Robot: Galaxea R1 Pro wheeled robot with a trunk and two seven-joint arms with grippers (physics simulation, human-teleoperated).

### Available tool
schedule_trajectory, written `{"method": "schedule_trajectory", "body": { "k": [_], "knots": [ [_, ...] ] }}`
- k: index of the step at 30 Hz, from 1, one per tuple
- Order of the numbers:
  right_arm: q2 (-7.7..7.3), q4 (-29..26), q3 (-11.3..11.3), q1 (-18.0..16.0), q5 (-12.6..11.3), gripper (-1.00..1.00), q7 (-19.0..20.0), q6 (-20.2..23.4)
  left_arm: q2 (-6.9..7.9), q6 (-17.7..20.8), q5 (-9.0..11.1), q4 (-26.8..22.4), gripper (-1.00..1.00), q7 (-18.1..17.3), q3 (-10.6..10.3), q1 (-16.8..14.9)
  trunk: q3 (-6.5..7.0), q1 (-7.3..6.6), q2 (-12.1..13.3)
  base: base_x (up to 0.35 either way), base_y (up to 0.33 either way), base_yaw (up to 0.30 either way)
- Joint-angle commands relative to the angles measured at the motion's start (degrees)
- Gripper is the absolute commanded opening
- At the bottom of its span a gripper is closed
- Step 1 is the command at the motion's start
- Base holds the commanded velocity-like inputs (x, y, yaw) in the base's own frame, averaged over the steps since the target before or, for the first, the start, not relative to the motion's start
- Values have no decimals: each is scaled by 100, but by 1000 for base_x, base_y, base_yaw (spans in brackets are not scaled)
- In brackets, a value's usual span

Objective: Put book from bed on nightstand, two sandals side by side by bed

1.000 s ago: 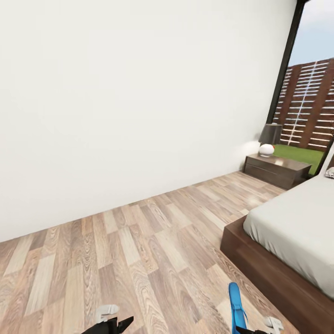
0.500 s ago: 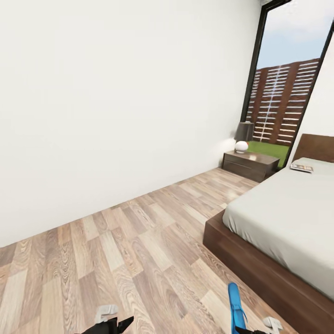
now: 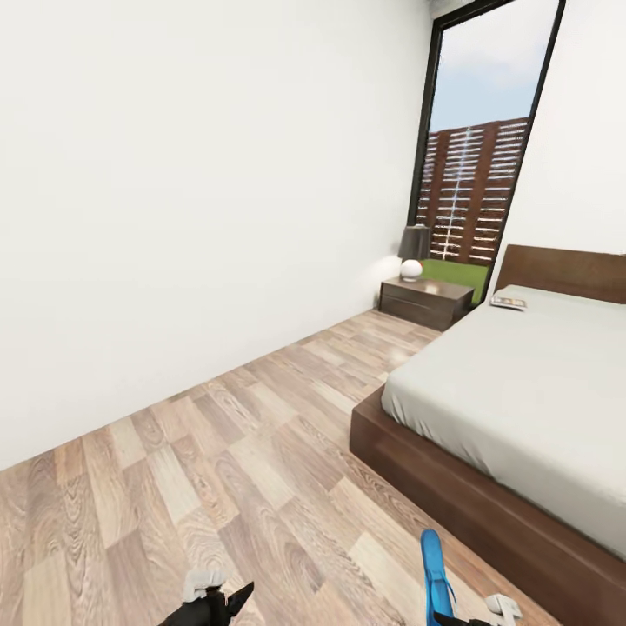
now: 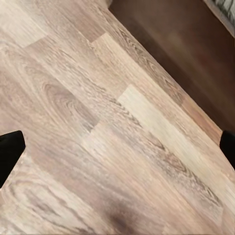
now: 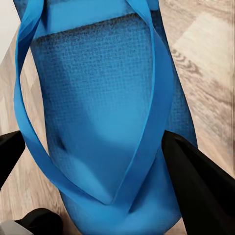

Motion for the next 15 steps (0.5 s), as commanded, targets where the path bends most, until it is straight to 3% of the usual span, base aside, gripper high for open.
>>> {"method": "schedule_trajectory", "body": {
  "k": [1,5,15],
  "knots": [
    [9,-3,-54,-5,52,-100,24,39,-45,-57,36,1,100,301,10,1,-6,-1,-2,0,0,-275],
    [15,-5,-54,-5,55,-100,26,39,-92,-131,27,156,100,758,-3,2,-6,-1,-2,0,0,-265],
    [18,0,-55,-5,55,-100,26,40,-90,-146,24,255,100,835,-3,3,-6,-1,-2,0,0,-250]
  ]
}}
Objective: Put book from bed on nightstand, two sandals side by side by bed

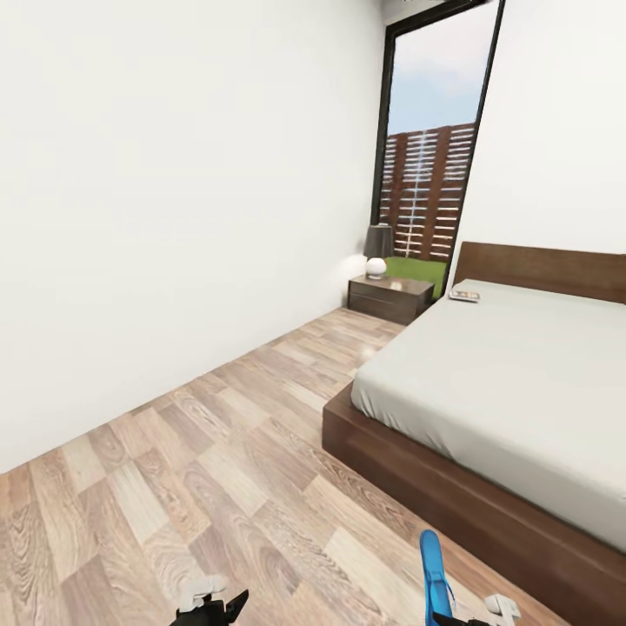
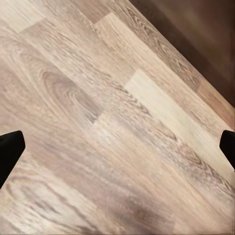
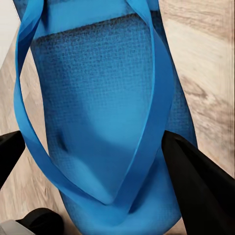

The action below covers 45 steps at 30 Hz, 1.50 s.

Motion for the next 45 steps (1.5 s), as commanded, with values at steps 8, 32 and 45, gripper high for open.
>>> {"method": "schedule_trajectory", "body": {
  "k": [8,32,45],
  "knots": [
    [7,-2,-51,-4,49,-100,15,38,-8,7,47,12,100,-31,14,-2,-6,-1,-2,0,0,-252],
    [9,35,-56,-4,43,-100,5,38,-9,15,56,13,100,-41,14,-2,-6,-1,-2,0,0,-282],
    [9,41,-59,-4,40,-100,0,36,-40,15,65,57,100,-43,16,-2,-6,-1,-2,0,0,-299]
  ]
}}
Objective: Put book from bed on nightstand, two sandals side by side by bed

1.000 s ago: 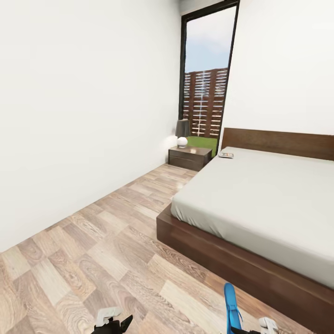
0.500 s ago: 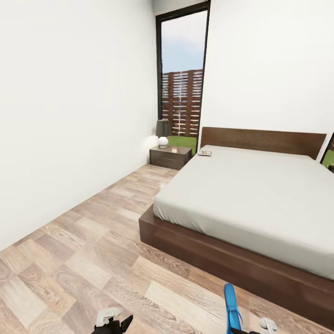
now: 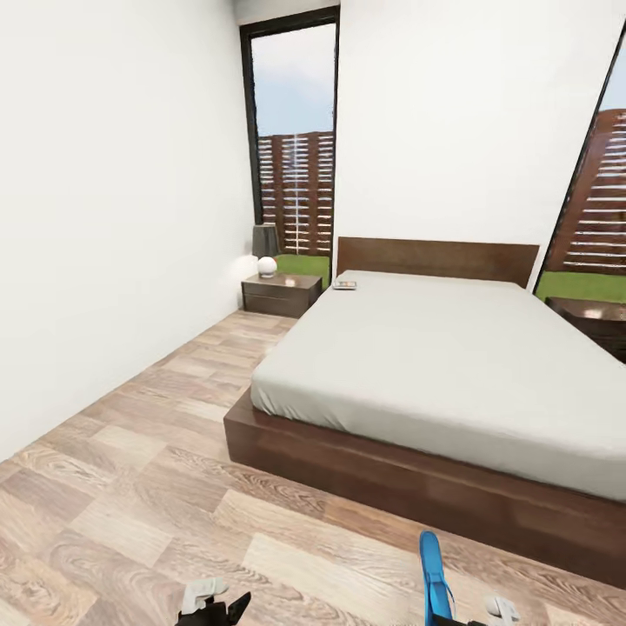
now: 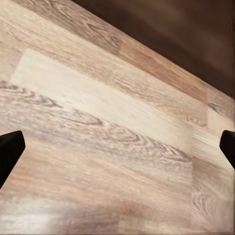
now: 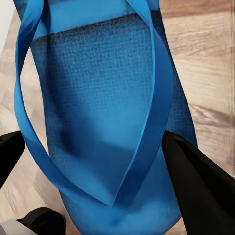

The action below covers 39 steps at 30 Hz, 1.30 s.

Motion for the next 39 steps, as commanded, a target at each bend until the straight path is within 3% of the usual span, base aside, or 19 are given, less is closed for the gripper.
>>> {"method": "schedule_trajectory", "body": {
  "k": [1,39],
  "knots": [
    [2,-4,-59,-5,44,-100,23,39,-5,10,25,5,100,-39,25,-2,-6,-1,-2,0,0,-300],
    [2,-4,-59,-5,36,-100,21,39,-7,10,25,19,100,-36,24,-2,-6,-1,-2,0,0,-300]
  ]
}}
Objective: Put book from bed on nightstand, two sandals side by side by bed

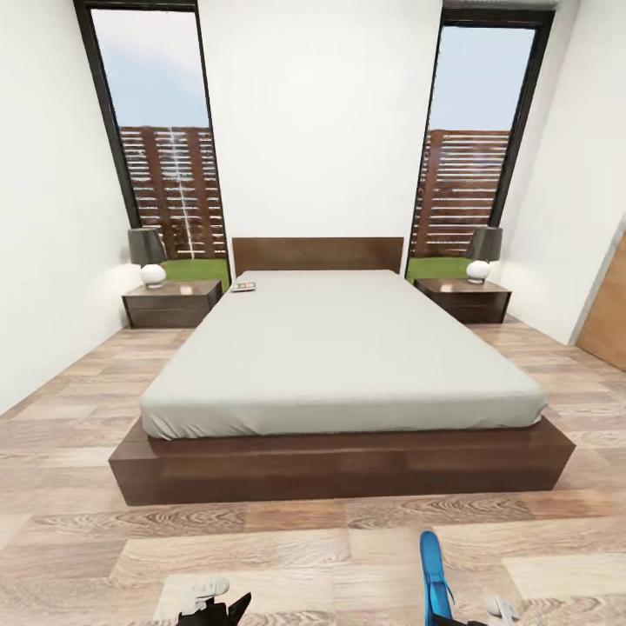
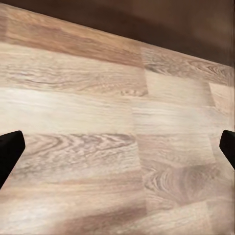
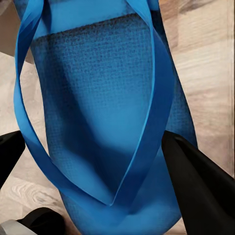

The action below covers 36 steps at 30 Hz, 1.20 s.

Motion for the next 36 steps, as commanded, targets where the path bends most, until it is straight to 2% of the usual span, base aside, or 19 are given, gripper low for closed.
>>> {"method": "schedule_trajectory", "body": {
  "k": [1,36],
  "knots": [
    [2,-4,-59,-5,44,-100,26,39,-3,10,23,2,100,-37,27,-2,-6,-1,-2,0,0,-300],
    [-7,-13,-59,-5,35,-100,32,39,-3,10,23,48,100,-45,21,-2,-6,-1,-2,0,0,-300]
  ]
}}
